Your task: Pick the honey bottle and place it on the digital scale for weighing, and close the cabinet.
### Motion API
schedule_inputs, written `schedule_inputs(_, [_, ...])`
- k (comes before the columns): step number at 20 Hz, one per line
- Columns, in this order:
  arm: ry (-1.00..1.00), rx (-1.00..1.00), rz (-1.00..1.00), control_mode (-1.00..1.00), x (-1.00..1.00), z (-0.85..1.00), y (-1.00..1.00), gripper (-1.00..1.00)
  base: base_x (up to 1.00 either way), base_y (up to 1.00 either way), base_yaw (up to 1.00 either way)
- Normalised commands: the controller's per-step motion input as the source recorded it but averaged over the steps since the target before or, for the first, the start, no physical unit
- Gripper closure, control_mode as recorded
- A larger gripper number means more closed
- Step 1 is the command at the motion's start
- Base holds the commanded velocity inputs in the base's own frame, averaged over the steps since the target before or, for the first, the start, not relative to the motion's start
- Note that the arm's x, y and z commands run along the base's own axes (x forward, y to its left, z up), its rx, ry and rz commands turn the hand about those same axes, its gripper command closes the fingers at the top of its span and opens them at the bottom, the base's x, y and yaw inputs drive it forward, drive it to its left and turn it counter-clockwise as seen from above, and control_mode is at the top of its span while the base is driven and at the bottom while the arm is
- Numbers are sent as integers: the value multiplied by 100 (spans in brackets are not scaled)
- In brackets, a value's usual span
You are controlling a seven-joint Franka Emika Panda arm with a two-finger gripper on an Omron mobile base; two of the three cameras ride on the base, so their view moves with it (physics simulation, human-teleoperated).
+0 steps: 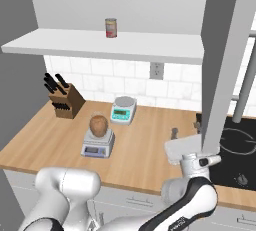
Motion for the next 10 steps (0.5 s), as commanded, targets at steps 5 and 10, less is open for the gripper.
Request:
schedule_inputs(5, [-9,29,-13,-100,-1,24,-60,-100,0,0,0])
schedule_inputs(10, [-15,21,-1,-100,0,9,-56,-100,0,0,0])
